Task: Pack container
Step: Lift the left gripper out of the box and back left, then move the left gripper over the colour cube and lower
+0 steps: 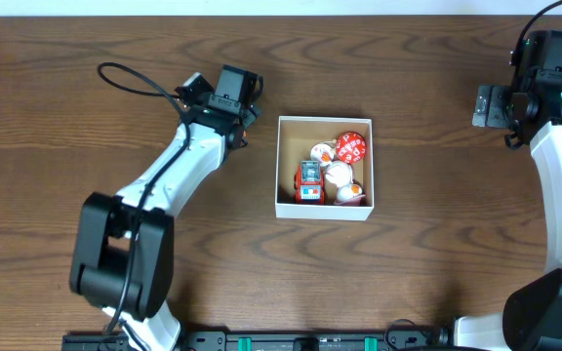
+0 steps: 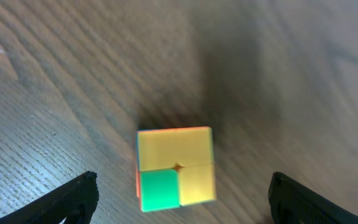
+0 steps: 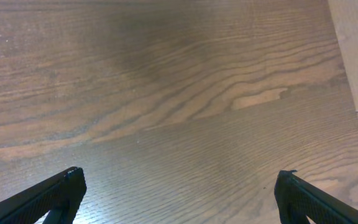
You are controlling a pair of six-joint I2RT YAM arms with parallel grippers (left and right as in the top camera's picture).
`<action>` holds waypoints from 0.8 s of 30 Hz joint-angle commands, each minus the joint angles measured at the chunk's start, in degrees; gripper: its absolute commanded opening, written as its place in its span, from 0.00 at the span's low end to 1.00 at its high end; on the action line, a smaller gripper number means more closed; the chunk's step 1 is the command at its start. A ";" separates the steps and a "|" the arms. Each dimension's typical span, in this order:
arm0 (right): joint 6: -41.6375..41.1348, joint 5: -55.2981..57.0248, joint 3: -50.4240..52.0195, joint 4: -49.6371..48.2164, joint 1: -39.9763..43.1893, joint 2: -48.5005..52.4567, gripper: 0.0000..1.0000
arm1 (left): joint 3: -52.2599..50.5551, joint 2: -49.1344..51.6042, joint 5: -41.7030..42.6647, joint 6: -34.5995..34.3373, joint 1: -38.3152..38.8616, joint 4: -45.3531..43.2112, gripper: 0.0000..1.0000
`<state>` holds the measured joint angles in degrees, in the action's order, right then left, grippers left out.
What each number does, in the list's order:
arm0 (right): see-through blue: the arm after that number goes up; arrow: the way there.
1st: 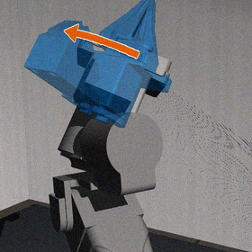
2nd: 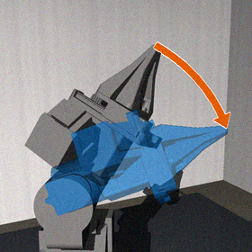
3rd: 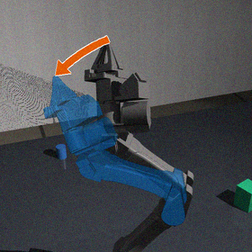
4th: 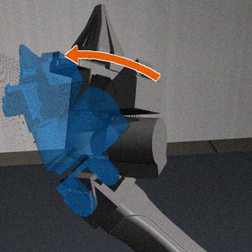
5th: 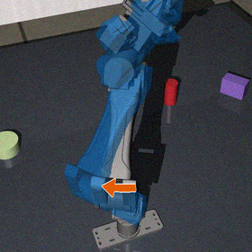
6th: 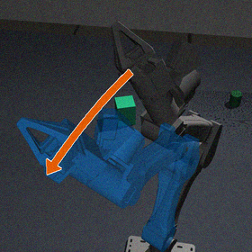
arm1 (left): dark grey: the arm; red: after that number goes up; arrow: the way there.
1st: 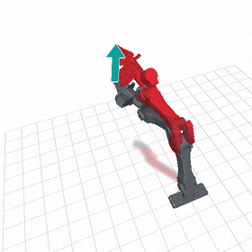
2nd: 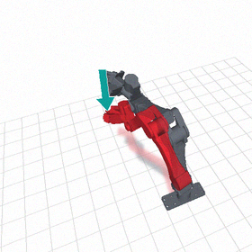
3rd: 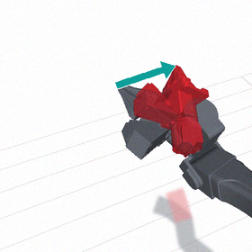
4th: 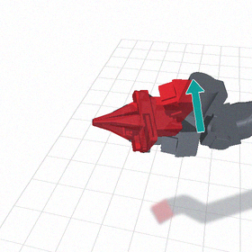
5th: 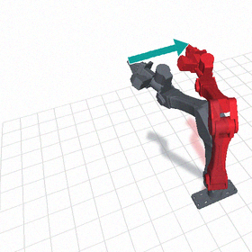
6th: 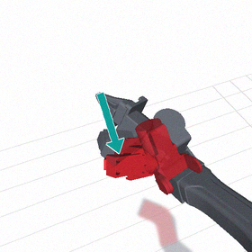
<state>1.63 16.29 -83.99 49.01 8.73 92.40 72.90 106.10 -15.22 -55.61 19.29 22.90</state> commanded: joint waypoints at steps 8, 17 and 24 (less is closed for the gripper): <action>-0.94 0.17 -0.66 0.07 0.26 -0.13 0.99 | 1.22 4.42 -0.04 1.86 -0.35 -1.99 0.88; -0.96 0.17 -0.66 0.07 0.26 -0.13 0.99 | 1.22 6.75 1.25 4.59 -0.87 -2.71 0.88; -0.96 0.17 -0.66 0.07 0.26 -0.13 0.99 | 1.20 7.06 1.25 4.57 -2.05 -2.67 0.88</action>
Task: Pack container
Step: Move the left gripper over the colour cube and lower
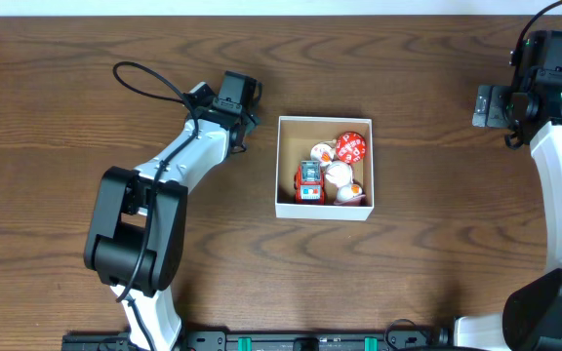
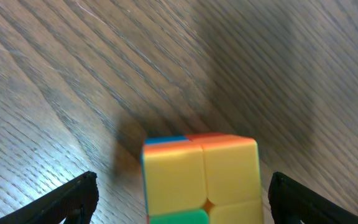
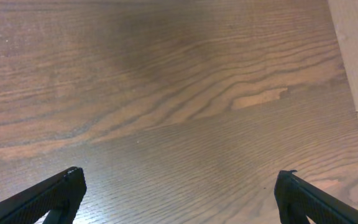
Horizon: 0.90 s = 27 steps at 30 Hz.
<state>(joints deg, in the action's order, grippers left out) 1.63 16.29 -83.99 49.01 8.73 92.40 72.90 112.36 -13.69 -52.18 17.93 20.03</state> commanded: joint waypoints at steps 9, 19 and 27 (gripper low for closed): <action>-0.96 0.20 -0.66 0.07 0.26 -0.13 0.99 | 1.20 0.83 -0.20 5.38 -0.98 0.76 0.88; -0.96 0.17 -0.66 0.07 0.26 -0.13 0.99 | 1.20 0.83 4.26 15.87 -1.01 5.14 0.88; -0.96 0.17 -0.66 0.07 0.26 -0.13 0.99 | 1.22 0.79 4.28 23.28 -1.01 5.86 0.88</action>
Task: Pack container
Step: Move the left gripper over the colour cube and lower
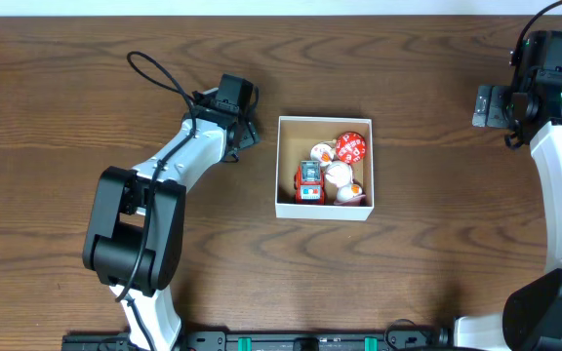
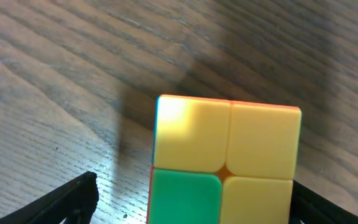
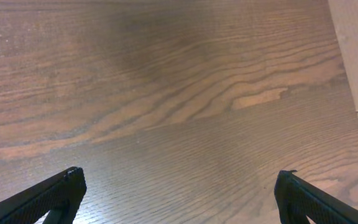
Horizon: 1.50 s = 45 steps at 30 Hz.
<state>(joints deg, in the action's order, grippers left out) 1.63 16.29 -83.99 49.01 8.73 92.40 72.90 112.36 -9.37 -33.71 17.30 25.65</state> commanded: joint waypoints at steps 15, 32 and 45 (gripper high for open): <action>-0.94 0.17 -0.66 0.07 0.26 -0.13 0.99 | 13.42 0.57 11.76 12.92 -5.77 12.11 0.77; -0.96 0.17 -0.66 0.07 0.26 -0.13 0.99 | 14.29 2.82 15.43 14.49 -6.80 12.98 0.70; -0.96 0.17 -0.66 0.07 0.26 -0.13 0.99 | 14.27 4.74 14.71 19.78 -4.96 9.99 0.71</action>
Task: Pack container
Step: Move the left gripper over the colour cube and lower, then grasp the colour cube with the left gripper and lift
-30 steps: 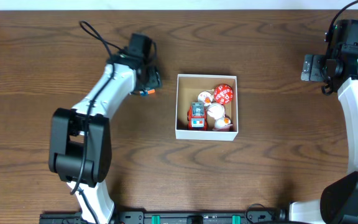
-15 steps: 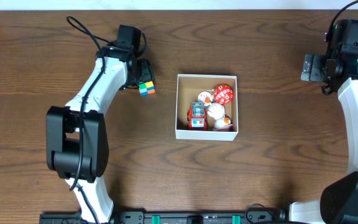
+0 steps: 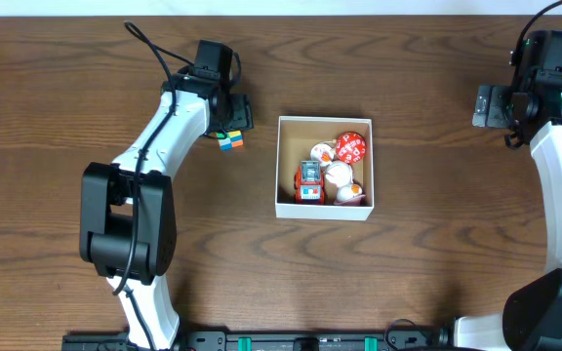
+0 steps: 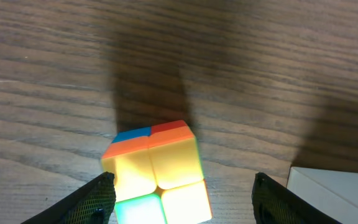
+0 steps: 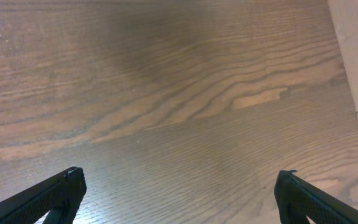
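Observation:
A small colour cube (image 3: 229, 142), yellow and green on top with orange and blue sides, lies on the wooden table just left of the white box (image 3: 323, 212). The box holds a red toy and red-and-white round pieces. My left gripper (image 3: 230, 121) hangs open just beyond the cube. In the left wrist view the cube (image 4: 157, 174) lies between the spread fingers, close to the left finger (image 4: 95, 200) and well apart from the right one. My right gripper (image 5: 179, 199) is open over bare wood at the far right, nothing between its fingers.
A corner of the white box (image 4: 334, 193) shows at the lower right of the left wrist view, close to the cube. A pale strip runs along the right edge of the right wrist view. The left arm's black cable (image 3: 149, 44) loops above the table.
The left gripper has drawn back toward the table's far side. The cube, then large and hidden under it in the overhead view, now looks smaller, sits turned, and lies uncovered. The right arm is unchanged.
The left gripper stood open over the cube left of the box, then sat closer with the cube bigger in its view, then closer still with the cube filling the space between the fingers. Now it has backed away, open, the cube on the table. The right arm stayed still.

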You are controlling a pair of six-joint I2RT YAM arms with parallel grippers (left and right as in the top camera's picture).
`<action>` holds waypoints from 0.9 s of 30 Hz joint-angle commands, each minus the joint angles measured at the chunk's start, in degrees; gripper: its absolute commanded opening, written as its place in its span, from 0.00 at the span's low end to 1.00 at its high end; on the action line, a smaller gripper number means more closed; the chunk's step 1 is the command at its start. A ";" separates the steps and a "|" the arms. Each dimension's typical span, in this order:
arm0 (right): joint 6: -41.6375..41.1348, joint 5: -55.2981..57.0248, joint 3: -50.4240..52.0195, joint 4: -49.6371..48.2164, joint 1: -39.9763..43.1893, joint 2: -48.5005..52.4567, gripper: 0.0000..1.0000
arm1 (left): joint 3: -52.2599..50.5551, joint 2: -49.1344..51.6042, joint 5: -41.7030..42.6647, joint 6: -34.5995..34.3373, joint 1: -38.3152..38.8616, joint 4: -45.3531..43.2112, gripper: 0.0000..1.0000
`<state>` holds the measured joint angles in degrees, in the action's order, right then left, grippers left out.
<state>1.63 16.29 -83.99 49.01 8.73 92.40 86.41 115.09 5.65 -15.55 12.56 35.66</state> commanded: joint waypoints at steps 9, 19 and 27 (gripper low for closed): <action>-0.96 0.17 -0.66 0.07 0.26 -0.13 0.99 | 0.76 4.76 -3.93 1.53 -0.22 0.46 0.71; -0.96 0.17 -0.66 0.07 0.26 -0.13 0.99 | 0.76 4.76 -3.89 -0.17 -0.20 0.13 0.72; -0.96 0.17 -0.66 0.07 0.26 -0.13 0.99 | 0.66 4.81 -3.91 -0.15 -0.20 0.09 0.71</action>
<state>1.63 16.29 -83.99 49.01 8.73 92.40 87.22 119.85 2.59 -15.18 12.49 35.70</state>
